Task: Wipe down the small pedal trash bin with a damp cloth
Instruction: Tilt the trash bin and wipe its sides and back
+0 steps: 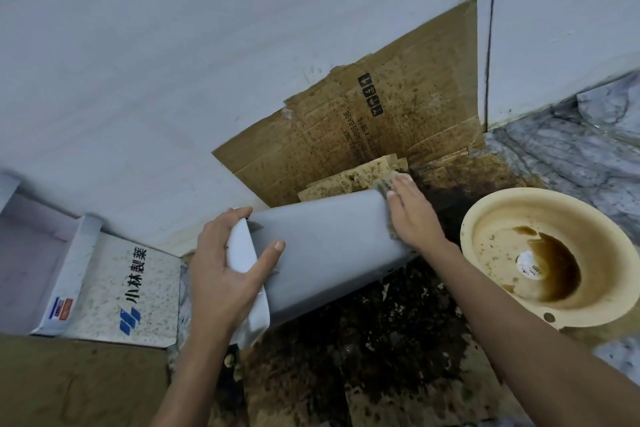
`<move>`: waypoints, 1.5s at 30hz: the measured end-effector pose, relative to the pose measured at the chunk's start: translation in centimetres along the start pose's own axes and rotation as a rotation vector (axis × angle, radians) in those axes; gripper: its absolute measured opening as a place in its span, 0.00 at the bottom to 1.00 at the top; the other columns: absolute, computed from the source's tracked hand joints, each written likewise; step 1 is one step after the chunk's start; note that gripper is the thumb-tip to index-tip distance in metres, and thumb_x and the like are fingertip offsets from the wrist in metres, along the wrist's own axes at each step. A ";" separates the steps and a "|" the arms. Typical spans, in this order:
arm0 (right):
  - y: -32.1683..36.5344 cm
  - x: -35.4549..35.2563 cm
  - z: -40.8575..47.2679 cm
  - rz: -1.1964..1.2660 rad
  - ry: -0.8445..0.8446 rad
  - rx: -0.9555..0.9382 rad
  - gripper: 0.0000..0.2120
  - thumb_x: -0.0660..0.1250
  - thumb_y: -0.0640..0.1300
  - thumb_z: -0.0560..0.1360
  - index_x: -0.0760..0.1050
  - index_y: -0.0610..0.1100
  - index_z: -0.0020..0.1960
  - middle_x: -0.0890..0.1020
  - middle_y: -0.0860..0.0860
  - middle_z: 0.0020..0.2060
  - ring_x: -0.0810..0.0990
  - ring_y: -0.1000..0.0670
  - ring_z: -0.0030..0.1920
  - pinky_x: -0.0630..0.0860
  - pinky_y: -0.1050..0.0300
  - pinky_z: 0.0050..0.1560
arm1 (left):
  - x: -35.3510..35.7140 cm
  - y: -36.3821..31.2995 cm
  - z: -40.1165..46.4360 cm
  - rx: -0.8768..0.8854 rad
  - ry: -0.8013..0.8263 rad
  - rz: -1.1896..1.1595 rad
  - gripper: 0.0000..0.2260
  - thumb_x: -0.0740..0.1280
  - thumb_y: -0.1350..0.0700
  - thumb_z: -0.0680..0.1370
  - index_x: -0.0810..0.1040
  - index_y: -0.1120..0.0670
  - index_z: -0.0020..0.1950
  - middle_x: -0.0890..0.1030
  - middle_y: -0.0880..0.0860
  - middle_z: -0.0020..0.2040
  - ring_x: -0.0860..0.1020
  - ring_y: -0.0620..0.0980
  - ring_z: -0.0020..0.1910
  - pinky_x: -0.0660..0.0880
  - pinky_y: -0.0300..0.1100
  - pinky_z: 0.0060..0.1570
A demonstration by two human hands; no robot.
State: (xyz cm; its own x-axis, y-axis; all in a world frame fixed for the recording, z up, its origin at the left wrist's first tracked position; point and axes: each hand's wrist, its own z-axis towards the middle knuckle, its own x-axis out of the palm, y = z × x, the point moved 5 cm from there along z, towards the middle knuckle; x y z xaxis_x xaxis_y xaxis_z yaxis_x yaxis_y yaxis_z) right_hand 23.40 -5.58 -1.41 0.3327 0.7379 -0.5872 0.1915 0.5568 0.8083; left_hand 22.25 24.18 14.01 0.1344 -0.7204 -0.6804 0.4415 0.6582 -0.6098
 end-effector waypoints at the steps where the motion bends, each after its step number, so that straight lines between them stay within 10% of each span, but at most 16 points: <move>1: 1.2 0.5 0.1 -0.027 0.014 -0.034 0.23 0.49 0.48 0.84 0.60 0.43 0.77 0.61 0.47 0.78 0.55 0.50 0.78 0.49 0.52 0.78 | 0.0 0.0 0.0 -0.007 -0.003 0.008 0.23 0.72 0.36 0.70 0.76 0.39 0.63 0.76 0.34 0.61 0.76 0.42 0.65 0.70 0.39 0.63; 7: 5.9 3.1 -6.9 0.040 0.051 -0.326 0.24 0.53 0.52 0.83 0.61 0.46 0.78 0.61 0.52 0.78 0.53 0.54 0.79 0.52 0.50 0.78 | -0.4 0.4 0.7 -0.041 -0.019 0.018 0.24 0.71 0.36 0.70 0.77 0.41 0.63 0.78 0.40 0.60 0.75 0.34 0.61 0.68 0.33 0.60; 14: -0.8 0.8 -4.3 0.024 -0.062 -0.048 0.24 0.50 0.50 0.83 0.61 0.43 0.77 0.61 0.48 0.78 0.55 0.51 0.78 0.51 0.48 0.78 | -1.1 1.1 0.1 -0.035 -0.009 0.027 0.25 0.71 0.37 0.69 0.79 0.45 0.63 0.79 0.43 0.60 0.74 0.31 0.60 0.68 0.27 0.59; 28: 9.3 4.2 -10.9 0.120 0.034 -0.422 0.22 0.55 0.48 0.83 0.62 0.47 0.77 0.62 0.54 0.77 0.55 0.56 0.78 0.56 0.49 0.77 | -0.5 0.5 0.4 -0.074 -0.003 -0.003 0.29 0.74 0.34 0.67 0.74 0.41 0.66 0.77 0.36 0.61 0.74 0.31 0.61 0.69 0.31 0.58; 36: 6.1 2.0 -6.1 0.124 -0.048 -0.157 0.20 0.56 0.43 0.83 0.67 0.42 0.74 0.67 0.49 0.75 0.62 0.49 0.76 0.56 0.53 0.77 | -0.2 -0.1 -0.1 -0.068 0.028 -0.069 0.32 0.77 0.34 0.65 0.72 0.38 0.66 0.77 0.37 0.64 0.75 0.37 0.63 0.72 0.37 0.58; 45: 10.9 3.3 -11.5 0.248 -0.036 -0.416 0.19 0.61 0.35 0.81 0.72 0.43 0.71 0.72 0.52 0.71 0.64 0.55 0.75 0.60 0.58 0.75 | 0.5 -0.2 0.5 -0.089 0.055 -0.066 0.39 0.75 0.28 0.63 0.71 0.41 0.69 0.70 0.38 0.75 0.62 0.34 0.77 0.63 0.41 0.72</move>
State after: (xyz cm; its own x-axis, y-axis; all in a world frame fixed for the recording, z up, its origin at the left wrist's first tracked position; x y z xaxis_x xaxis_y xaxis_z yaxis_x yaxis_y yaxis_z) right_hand 16.01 7.31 4.96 0.3548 0.8582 -0.3709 -0.2804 0.4761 0.8335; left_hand 22.67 23.61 13.99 0.0578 -0.7511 -0.6577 0.3669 0.6287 -0.6857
